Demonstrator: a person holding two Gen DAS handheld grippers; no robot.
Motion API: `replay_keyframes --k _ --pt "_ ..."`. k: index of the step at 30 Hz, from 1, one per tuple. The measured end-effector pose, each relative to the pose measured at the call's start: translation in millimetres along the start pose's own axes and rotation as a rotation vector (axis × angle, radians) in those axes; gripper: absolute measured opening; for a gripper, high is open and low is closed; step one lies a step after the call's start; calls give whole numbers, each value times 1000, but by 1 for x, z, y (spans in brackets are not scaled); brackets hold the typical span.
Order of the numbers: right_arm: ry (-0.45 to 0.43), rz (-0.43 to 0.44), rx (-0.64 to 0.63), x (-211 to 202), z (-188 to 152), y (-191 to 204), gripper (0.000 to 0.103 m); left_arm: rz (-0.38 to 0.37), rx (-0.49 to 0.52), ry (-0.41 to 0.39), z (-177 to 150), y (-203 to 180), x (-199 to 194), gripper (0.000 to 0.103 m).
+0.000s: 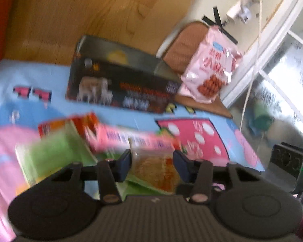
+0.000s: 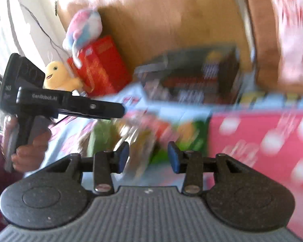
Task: Organize snacks
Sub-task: 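Grasp the round golden cake bag with the left tool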
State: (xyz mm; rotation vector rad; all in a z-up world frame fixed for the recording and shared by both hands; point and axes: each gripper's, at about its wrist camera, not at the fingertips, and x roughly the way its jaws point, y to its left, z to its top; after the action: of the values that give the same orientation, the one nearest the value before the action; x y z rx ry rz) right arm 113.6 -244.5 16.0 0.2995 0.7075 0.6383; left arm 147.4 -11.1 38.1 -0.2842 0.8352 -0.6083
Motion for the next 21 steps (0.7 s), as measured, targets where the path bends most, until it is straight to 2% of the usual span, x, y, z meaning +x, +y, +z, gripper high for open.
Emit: replay_keyframes --k 2,5,8,14,18,21 --pt "1 -3 30 -2 -15 9 34 25 26 -6 -15 -13 -10 45" --pt "-13 20 65 -17 -28 18 33 -29 -1 11 -32 -21 -23 44" --pt "-35 8 75 -37 -43 23 33 -55 20 20 -42 -33 -32 45" --pt "-91 -39 67 -62 -57 35 34 -82 52 -1 -41 -62 -38 48" --pt "-169 -101 23 -78 -58 45 35 -101 102 -17 -41 -83 -35 56" --pt "-182 -122 47 -85 -61 38 36 -105 90 14 -45 -82 -17 61"
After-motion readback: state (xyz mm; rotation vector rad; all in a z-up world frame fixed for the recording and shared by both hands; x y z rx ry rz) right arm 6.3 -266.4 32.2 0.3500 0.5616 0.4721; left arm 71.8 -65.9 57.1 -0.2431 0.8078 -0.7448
